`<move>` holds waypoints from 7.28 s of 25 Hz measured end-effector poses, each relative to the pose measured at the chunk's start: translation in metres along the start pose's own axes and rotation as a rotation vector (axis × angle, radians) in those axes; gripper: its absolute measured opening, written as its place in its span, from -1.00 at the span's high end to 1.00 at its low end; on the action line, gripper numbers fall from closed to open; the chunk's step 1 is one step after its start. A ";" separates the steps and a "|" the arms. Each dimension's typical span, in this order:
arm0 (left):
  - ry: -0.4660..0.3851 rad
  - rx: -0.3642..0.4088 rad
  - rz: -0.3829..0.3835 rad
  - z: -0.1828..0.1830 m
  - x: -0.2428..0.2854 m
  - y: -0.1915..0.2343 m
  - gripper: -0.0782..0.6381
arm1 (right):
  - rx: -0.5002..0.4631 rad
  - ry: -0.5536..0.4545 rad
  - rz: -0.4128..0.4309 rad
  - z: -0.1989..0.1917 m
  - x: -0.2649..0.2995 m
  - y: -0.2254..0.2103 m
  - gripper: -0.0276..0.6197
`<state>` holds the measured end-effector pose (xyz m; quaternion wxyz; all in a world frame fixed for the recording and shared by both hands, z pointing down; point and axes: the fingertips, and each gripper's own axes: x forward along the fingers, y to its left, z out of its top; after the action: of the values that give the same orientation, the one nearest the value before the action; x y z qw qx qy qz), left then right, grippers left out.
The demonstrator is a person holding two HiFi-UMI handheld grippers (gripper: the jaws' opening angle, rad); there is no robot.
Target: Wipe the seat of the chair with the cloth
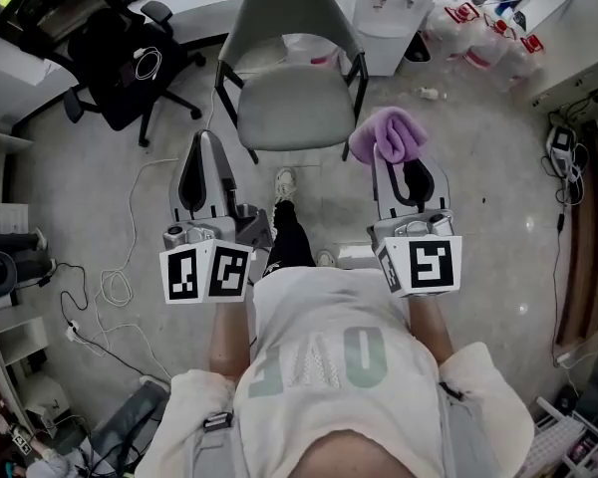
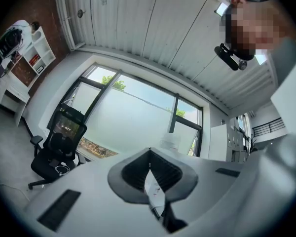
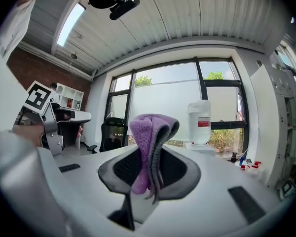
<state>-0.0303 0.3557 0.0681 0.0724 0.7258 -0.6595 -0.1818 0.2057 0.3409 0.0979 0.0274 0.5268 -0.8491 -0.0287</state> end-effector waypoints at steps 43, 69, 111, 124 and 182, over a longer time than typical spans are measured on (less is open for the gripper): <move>0.166 0.286 -0.047 -0.055 0.376 0.180 0.75 | 0.123 0.206 0.044 -0.056 0.453 -0.014 0.64; 0.360 0.160 0.149 -0.347 0.309 0.320 0.75 | 0.833 1.237 0.502 -0.578 0.529 0.165 0.64; 0.412 0.211 0.075 -0.355 0.304 0.283 0.75 | 0.279 1.515 0.018 -0.617 0.435 -0.119 0.64; 0.400 0.211 0.102 -0.344 0.293 0.289 0.75 | 0.073 1.540 -0.061 -0.618 0.426 -0.146 0.64; 0.439 0.234 0.114 -0.356 0.282 0.303 0.75 | 0.377 1.486 0.188 -0.609 0.367 -0.017 0.64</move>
<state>-0.1661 -0.0054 0.4536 0.1397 0.7131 -0.6842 0.0619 0.1048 -0.0074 0.7091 0.5022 0.3294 -0.6395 0.4799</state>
